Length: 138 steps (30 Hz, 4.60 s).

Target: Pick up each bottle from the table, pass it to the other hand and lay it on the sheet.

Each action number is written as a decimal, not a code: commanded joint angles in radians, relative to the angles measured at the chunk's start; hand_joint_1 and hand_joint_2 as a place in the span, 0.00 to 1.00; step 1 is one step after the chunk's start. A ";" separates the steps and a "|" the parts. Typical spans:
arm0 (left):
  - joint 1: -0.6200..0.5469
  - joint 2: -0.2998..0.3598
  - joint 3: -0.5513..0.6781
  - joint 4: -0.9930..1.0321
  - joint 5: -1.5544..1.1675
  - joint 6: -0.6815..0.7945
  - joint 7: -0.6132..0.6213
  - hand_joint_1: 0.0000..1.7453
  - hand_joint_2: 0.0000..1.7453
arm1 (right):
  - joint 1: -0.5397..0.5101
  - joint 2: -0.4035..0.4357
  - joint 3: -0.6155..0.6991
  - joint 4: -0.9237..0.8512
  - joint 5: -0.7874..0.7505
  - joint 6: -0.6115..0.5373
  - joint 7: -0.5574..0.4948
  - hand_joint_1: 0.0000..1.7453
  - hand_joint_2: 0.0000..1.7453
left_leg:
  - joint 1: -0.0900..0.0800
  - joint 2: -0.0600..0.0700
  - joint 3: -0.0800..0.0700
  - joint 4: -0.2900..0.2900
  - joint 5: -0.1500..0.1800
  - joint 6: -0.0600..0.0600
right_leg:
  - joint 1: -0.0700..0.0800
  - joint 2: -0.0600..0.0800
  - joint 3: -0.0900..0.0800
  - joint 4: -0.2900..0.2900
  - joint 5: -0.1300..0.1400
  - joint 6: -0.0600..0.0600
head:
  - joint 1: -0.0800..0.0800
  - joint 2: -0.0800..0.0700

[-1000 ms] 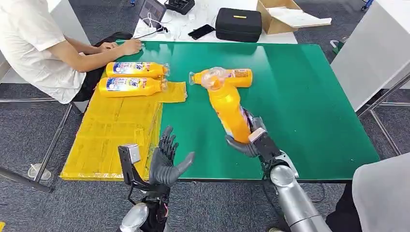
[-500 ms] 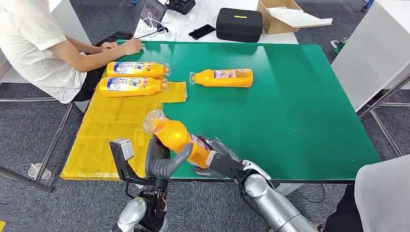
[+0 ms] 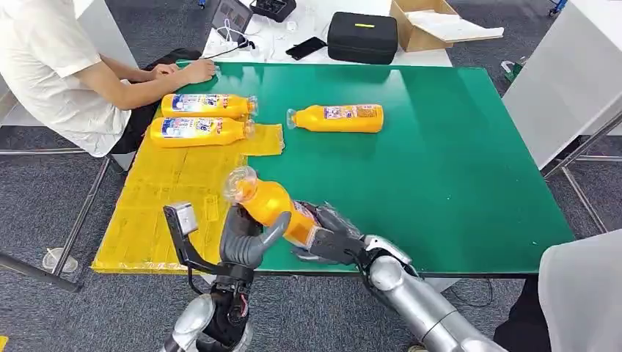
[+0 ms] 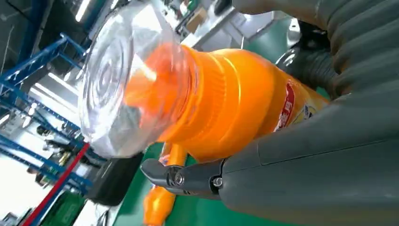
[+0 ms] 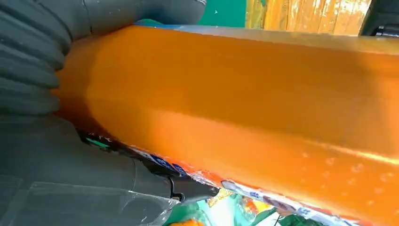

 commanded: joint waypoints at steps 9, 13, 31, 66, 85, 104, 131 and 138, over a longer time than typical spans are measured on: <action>-0.064 0.007 -0.025 0.119 -0.045 0.003 -0.008 0.00 1.00 | -0.055 -0.036 0.033 0.032 -0.017 -0.004 0.000 1.00 1.00 | -0.001 0.001 0.005 0.000 -0.002 0.001 | 0.000 -0.001 0.005 0.000 -0.002 -0.002 | 0.000 0.000; -0.076 0.011 -0.039 0.137 -0.082 0.018 -0.010 0.00 1.00 | -0.053 -0.030 0.027 0.037 -0.018 -0.008 0.000 1.00 1.00 | -0.001 0.002 0.008 0.000 -0.003 0.001 | 0.000 0.000 0.007 0.001 -0.003 -0.002 | 0.000 0.000; -0.123 -0.053 0.037 0.245 -0.020 -0.042 -0.053 1.00 1.00 | -0.051 0.017 -0.039 -0.003 -0.147 0.030 -0.032 1.00 1.00 | -0.001 0.002 0.004 0.000 -0.002 0.001 | 0.000 0.001 0.003 0.000 -0.001 -0.002 | 0.000 0.000; -0.084 0.018 -0.010 0.097 -0.163 0.038 -0.068 1.00 1.00 | 0.045 0.116 -0.254 0.013 0.139 -0.609 -0.155 0.00 0.00 | -0.001 0.000 0.005 -0.001 -0.002 0.000 | 0.000 -0.001 0.005 0.000 -0.002 -0.002 | -0.001 0.000; -0.127 0.053 0.151 0.183 -0.907 0.440 -0.064 1.00 1.00 | 0.288 0.314 -0.808 -0.659 0.274 -0.820 -0.343 0.00 0.00 | 0.000 0.000 0.000 0.000 -0.001 0.000 | 0.000 -0.001 -0.001 0.001 -0.001 -0.001 | 0.000 0.000; -0.413 0.107 0.103 0.710 -1.847 0.094 0.469 1.00 1.00 | 0.287 0.203 -0.626 -0.442 0.068 -0.820 -0.343 0.00 0.00 | 0.000 0.002 0.009 -0.002 -0.001 0.001 | 0.001 -0.001 0.008 -0.002 -0.001 -0.003 | 0.000 0.000; -0.554 0.039 0.168 0.984 -1.674 -0.204 0.433 0.02 1.00 | 0.239 0.166 -0.533 -0.354 -0.076 -0.820 -0.343 0.00 1.00 | 0.000 0.003 0.003 0.000 0.000 0.001 | 0.001 0.001 0.002 0.000 0.000 -0.001 | 0.000 0.000; -0.554 0.041 0.185 1.004 -1.645 -0.220 0.423 0.00 1.00 | 0.236 0.159 -0.524 -0.348 -0.093 -0.819 -0.343 0.00 1.00 | 0.000 0.002 0.003 0.000 0.000 0.001 | 0.001 0.000 0.003 0.000 -0.001 -0.001 | 0.000 0.000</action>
